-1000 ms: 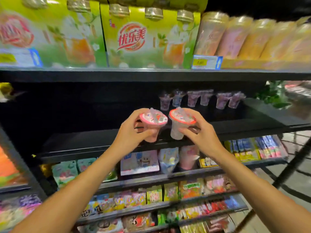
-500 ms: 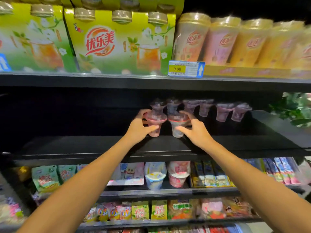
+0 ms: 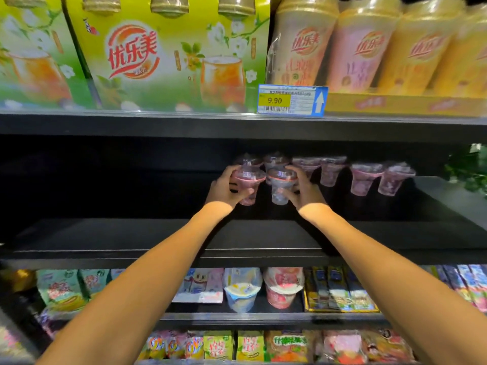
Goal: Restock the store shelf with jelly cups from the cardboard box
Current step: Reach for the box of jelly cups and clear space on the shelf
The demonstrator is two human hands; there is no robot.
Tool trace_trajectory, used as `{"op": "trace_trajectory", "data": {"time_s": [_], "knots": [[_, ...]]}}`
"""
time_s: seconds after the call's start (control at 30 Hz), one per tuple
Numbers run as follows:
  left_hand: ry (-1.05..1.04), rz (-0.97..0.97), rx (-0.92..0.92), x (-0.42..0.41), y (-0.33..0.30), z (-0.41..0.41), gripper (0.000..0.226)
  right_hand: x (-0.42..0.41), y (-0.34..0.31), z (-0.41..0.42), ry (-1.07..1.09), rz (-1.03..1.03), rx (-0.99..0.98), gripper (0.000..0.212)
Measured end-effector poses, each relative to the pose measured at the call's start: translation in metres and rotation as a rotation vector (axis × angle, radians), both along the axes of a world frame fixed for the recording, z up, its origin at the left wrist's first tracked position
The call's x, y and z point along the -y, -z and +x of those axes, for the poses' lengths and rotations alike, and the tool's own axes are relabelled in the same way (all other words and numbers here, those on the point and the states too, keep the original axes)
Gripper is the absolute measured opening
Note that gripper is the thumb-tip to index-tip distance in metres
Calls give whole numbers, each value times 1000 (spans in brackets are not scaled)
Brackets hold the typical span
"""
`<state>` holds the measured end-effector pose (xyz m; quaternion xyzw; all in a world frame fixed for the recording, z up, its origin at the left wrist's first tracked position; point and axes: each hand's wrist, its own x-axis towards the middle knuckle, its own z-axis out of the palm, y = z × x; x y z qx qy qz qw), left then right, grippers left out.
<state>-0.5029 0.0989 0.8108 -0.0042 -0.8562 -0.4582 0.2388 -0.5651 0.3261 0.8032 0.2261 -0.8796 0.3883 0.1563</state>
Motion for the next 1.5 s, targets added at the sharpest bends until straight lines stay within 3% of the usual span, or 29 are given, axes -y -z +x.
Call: {"op": "trace_trajectory", "data": {"time_s": [0.23, 0.67, 0.9, 1.17, 1.5], "knots": [[-34, -21, 6, -2, -2, -12, 71, 3, 0, -10, -32, -23, -21, 62], [-65, -153, 55, -4, -5, -4, 75, 6, -5, -4, -51, 15, 19, 84], [-85, -213, 92, -6, -1, 10, 96, 0, 7, 12, 18, 10, 73, 100], [-118, -301, 49, -9, 3, 6, 77, 2, 7, 15, -23, -24, 137, 104], [-59, -217, 3, -6, 12, -1, 84, -1, 5, 17, -32, -12, 192, 113]]}}
